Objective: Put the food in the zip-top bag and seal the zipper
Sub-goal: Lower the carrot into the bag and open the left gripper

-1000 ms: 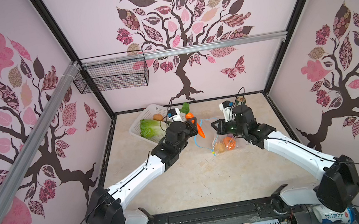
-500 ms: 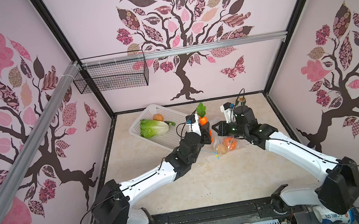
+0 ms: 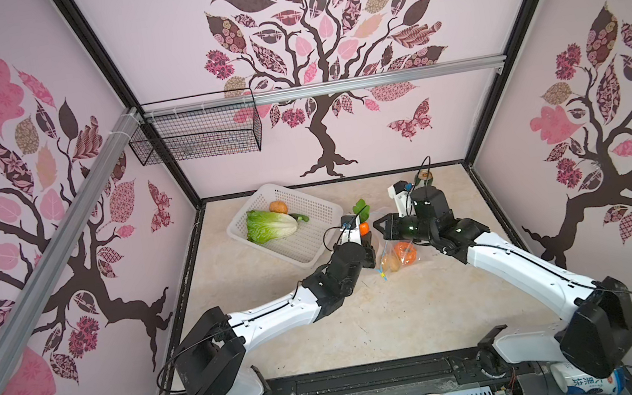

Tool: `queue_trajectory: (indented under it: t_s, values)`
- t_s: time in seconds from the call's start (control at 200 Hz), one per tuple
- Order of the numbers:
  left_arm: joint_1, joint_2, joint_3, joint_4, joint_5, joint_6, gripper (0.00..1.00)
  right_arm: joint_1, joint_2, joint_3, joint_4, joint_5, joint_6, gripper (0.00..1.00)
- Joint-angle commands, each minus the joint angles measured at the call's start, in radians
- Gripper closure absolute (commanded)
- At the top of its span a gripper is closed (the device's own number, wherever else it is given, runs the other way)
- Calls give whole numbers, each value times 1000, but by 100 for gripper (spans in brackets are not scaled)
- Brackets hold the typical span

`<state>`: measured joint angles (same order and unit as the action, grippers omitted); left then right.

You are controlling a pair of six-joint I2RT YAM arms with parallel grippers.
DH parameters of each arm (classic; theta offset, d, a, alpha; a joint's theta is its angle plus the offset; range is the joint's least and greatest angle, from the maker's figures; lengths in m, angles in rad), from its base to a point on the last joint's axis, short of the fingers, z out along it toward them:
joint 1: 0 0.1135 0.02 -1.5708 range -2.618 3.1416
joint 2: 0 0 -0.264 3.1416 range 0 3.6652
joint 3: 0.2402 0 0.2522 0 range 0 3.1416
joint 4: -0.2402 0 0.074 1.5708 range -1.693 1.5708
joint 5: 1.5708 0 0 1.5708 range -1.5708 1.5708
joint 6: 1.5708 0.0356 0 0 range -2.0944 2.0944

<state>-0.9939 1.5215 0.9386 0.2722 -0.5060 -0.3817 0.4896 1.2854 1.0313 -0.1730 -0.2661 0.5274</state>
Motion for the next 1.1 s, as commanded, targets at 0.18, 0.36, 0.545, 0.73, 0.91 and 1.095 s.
queue_trajectory:
  t_s: [0.18, 0.36, 0.545, 0.73, 0.91, 1.095]
  values:
    - [-5, 1, 39, -144, 16, 27, 34, 1, -46, 25, 37, -10, 3, 100]
    - [-3, -69, 65, -219, 53, 25, 21, 1, -47, 23, 31, -6, -2, 100]
    - [4, -200, 53, -290, 93, 11, 18, 1, -51, 31, 27, 0, -11, 100]
    - [79, -358, -23, -318, 163, -60, 14, 0, -54, 33, 23, 5, -20, 100]
    - [184, -405, -93, -332, 267, -99, 17, 1, -57, 32, 24, -8, -30, 100]
    - [283, -334, -51, -328, 481, -42, 24, 1, -76, 15, 27, -47, -76, 100]
